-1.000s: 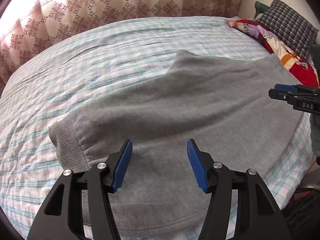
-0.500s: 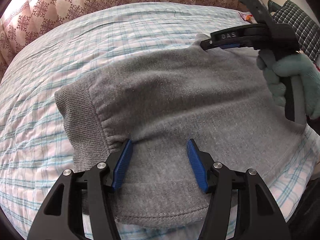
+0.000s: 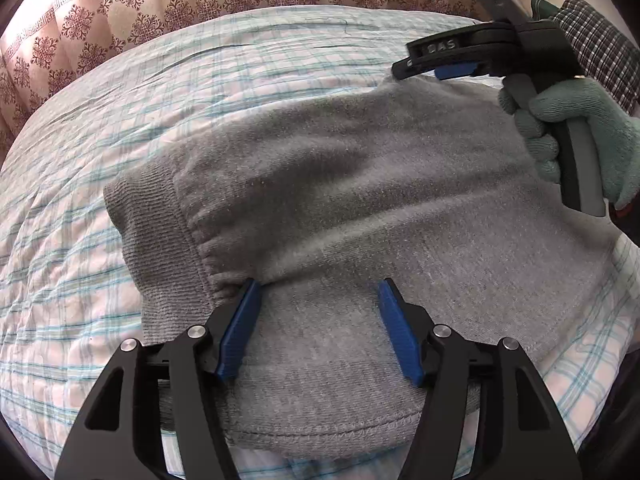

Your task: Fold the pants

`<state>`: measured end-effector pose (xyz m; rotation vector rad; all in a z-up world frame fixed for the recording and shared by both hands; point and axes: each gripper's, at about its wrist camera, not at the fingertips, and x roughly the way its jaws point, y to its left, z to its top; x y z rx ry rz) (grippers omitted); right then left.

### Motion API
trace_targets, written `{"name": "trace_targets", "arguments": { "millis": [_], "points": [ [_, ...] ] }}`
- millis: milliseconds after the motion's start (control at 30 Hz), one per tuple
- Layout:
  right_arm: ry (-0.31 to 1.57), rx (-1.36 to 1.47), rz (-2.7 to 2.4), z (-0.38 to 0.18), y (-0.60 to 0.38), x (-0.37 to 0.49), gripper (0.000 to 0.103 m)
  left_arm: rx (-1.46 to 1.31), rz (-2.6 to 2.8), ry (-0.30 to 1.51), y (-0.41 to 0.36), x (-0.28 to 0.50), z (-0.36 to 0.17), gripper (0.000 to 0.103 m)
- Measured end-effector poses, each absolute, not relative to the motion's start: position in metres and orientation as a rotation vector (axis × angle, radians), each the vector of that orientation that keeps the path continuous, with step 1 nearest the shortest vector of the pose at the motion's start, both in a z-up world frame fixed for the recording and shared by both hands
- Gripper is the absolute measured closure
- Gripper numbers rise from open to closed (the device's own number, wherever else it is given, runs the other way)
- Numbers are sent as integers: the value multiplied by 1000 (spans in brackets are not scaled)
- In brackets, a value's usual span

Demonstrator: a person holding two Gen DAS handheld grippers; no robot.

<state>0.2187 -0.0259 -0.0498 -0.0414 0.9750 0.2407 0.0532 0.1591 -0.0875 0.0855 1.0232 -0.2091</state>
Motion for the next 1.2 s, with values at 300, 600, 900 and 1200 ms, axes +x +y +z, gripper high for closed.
{"name": "trace_targets", "arguments": {
  "millis": [300, 600, 900, 1200],
  "points": [
    [975, -65, 107, -37, -128, 145, 37, 161, -138, 1031, 135, 53, -74, 22],
    [988, 43, -98, -32, -250, 65, 37, 220, -233, 967, 75, 50, -49, 20],
    [1019, 153, -125, -40, -302, 20, 37, 287, -383, 963, -5, 49, -47, 17],
    [907, 456, -258, -19, -389, -38, 36, 375, -496, 978, -73, 41, -56, 16]
  ]
}}
